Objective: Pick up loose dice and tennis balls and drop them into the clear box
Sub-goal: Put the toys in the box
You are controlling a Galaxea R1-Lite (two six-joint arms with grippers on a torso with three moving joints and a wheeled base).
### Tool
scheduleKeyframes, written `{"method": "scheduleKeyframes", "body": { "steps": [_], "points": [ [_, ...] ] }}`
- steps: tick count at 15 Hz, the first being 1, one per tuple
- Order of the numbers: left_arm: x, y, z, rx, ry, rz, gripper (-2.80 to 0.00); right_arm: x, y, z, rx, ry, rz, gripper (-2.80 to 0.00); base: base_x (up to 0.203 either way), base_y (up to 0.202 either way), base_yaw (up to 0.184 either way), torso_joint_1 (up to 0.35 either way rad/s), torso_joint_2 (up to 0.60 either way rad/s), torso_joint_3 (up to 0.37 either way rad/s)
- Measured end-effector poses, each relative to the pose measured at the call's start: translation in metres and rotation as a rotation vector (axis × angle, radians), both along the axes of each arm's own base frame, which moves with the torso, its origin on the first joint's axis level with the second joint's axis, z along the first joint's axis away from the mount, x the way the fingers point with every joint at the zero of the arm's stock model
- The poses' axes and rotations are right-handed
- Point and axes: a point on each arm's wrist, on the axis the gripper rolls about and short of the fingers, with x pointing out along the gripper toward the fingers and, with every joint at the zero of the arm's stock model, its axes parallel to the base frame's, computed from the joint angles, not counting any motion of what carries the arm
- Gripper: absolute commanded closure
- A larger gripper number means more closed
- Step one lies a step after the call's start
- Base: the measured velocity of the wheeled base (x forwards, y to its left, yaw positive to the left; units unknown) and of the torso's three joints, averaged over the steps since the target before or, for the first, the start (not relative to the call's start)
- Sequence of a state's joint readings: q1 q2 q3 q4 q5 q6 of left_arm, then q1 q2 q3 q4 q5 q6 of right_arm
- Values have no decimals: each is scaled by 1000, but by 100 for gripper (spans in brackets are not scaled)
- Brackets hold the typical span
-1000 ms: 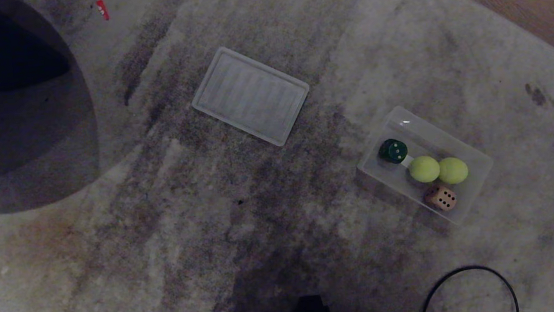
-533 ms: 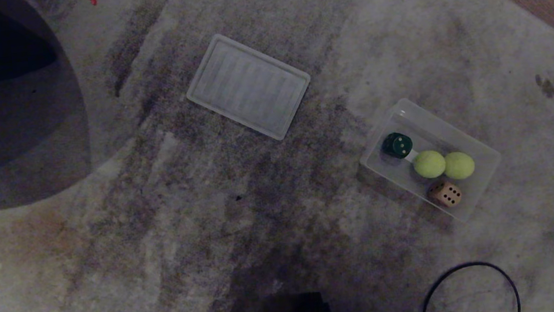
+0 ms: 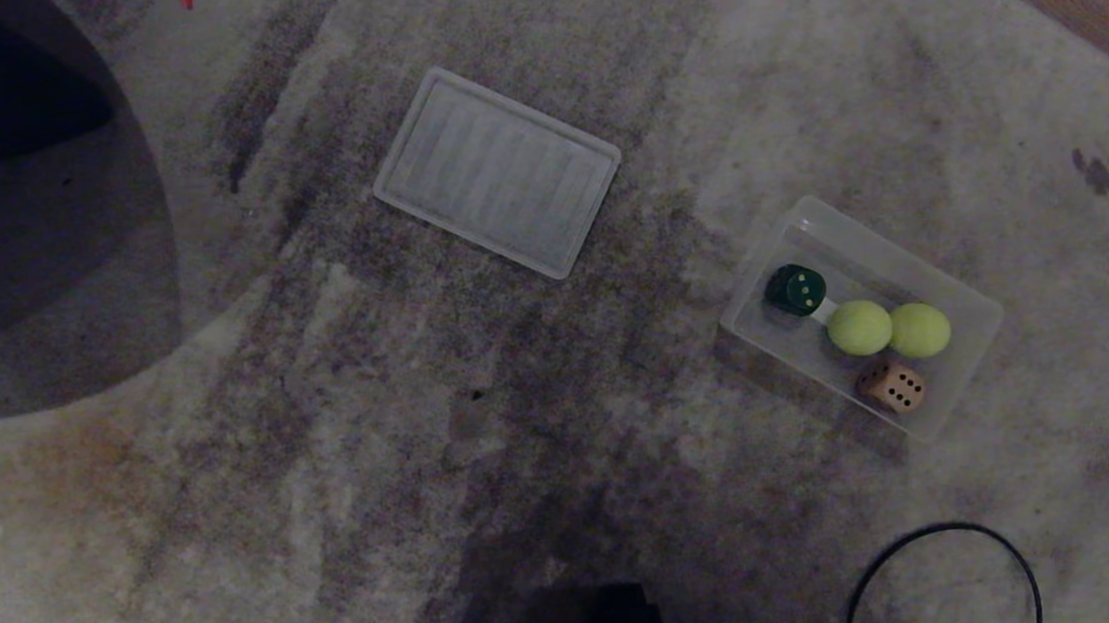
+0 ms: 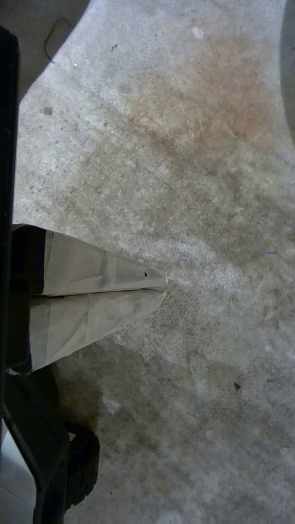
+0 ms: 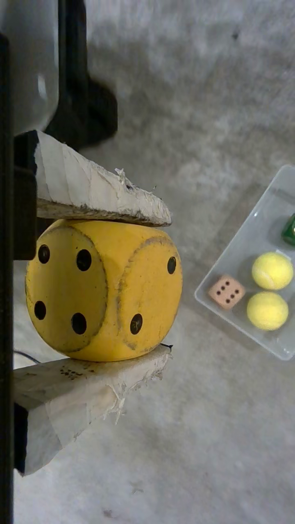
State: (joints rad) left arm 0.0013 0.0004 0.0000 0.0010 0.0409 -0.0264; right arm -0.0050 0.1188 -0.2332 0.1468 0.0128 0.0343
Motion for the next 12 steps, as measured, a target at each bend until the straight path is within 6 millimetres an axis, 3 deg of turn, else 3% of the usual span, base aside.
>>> {"method": "scheduleKeyframes", "body": {
  "steps": [2, 6, 9, 12],
  "points": [
    [0, 0, 0, 0, 0, 0, 0, 12, 0, 24, 51, 84, -10, 0, 0, 0, 0, 0, 0, 0],
    [0, 0, 0, 0, 1, 0, 0, 72, -1, 58, 164, 227, -35, 0, 0, 0, 0, 0, 0, 0],
    [0, 0, 0, 0, 0, 0, 0, 134, -2, 64, 227, 285, -79, 0, 0, 0, 0, 0, 0, 0],
    [0, 0, 0, 1, 0, 0, 0, 195, 0, 52, 302, 331, -114, 0, 0, 0, 0, 0, 0, 0]
  ]
}}
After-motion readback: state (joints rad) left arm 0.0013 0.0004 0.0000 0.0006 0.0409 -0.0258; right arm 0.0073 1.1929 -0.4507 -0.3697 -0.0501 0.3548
